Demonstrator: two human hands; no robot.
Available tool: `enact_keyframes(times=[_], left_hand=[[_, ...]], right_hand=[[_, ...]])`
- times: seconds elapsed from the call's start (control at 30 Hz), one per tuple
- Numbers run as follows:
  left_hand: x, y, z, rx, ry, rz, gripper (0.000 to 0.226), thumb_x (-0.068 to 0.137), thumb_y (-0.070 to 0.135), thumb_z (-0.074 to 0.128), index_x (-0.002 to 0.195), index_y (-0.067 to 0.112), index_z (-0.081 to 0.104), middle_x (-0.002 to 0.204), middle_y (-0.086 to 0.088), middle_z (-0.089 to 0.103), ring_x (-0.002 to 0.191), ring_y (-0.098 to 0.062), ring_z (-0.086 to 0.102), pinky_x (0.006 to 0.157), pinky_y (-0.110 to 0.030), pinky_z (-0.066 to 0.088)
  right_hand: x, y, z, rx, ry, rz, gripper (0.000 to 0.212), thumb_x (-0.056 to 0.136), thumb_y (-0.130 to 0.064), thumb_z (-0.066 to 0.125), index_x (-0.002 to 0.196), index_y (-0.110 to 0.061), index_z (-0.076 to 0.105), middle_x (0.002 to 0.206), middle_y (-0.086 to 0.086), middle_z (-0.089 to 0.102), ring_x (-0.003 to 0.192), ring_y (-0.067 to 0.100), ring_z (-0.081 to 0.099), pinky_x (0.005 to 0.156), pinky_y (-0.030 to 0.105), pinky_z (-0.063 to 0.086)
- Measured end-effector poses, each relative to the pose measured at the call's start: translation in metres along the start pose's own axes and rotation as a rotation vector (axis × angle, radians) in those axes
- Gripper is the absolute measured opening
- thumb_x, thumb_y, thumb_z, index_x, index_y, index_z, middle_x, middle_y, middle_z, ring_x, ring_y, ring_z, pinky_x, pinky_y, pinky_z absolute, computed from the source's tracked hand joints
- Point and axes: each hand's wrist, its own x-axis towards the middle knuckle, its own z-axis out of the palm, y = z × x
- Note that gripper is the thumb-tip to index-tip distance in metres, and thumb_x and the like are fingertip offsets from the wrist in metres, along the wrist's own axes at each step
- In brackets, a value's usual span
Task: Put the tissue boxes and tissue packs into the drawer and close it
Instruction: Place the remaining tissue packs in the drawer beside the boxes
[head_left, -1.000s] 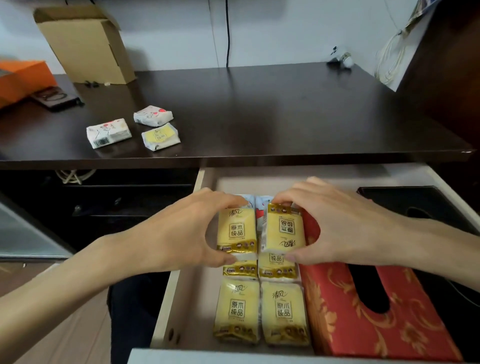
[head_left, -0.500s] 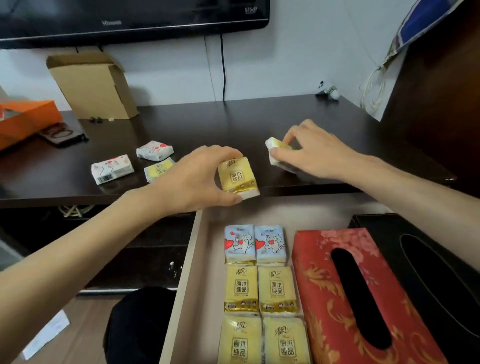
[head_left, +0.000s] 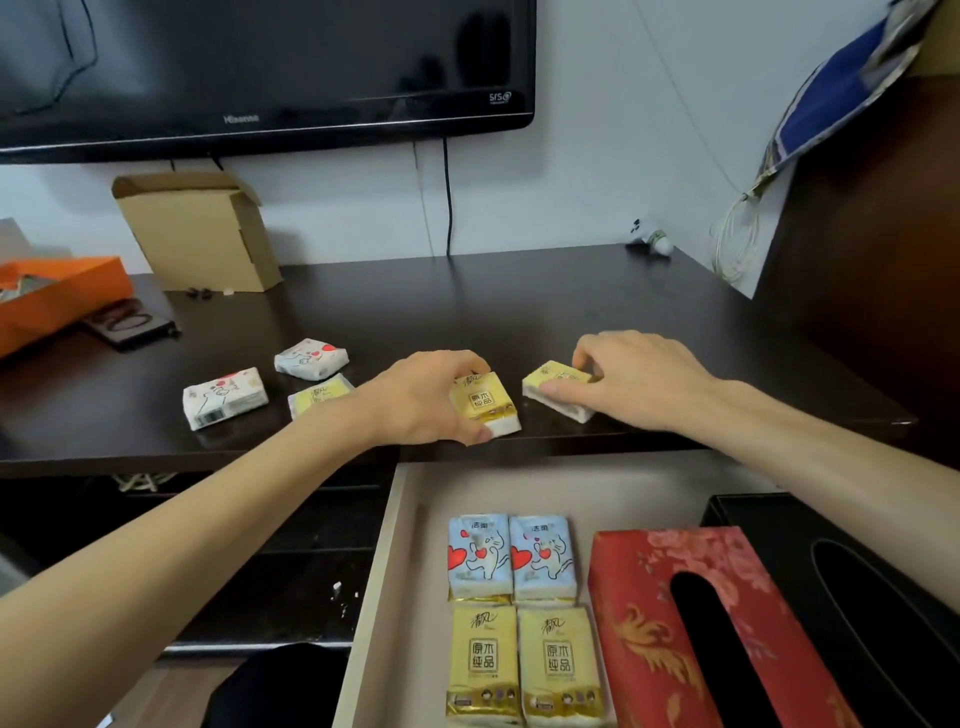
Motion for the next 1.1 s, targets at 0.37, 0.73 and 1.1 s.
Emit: enact_keyframes(times=[0.37, 0.73, 1.1], left_hand=[[0.002, 0.001, 0.006, -0.036, -0.003, 0.038, 0.07, 0.075, 0.042, 0.082, 0.136, 0.029, 0.049, 0.131, 0.007, 0.058, 0.116, -0.012, 0.054, 0.088, -0.03, 0.049], [-0.077, 0.021, 0.007, -0.115, -0.026, 0.163, 0.066, 0.072, 0.05, 0.08, 0.13, 0.043, 0.049, 0.117, 0.026, 0.058, 0.109, 0.008, 0.053, 0.077, -0.008, 0.045], [-0.156, 0.025, 0.067, 0.068, -0.033, 0.299, 0.077, 0.074, 0.062, 0.066, 0.142, 0.043, 0.035, 0.136, 0.026, 0.044, 0.124, 0.006, 0.038, 0.1, -0.03, 0.047]], right_hand=[[-0.003, 0.02, -0.002, 0.502, -0.335, -0.163, 0.087, 0.077, -0.046, 0.077, 0.154, -0.039, 0.036, 0.146, -0.011, 0.041, 0.13, 0.008, 0.042, 0.096, 0.017, 0.036], [-0.089, -0.008, -0.013, 0.388, -0.123, -0.282, 0.068, 0.069, -0.075, 0.071, 0.127, -0.045, 0.054, 0.114, -0.025, 0.05, 0.106, -0.002, 0.054, 0.083, 0.026, 0.051], [-0.164, -0.052, 0.015, 0.126, -0.191, -0.421, 0.076, 0.077, -0.067, 0.066, 0.137, -0.023, 0.049, 0.131, 0.0, 0.052, 0.118, 0.02, 0.048, 0.098, 0.035, 0.04]])
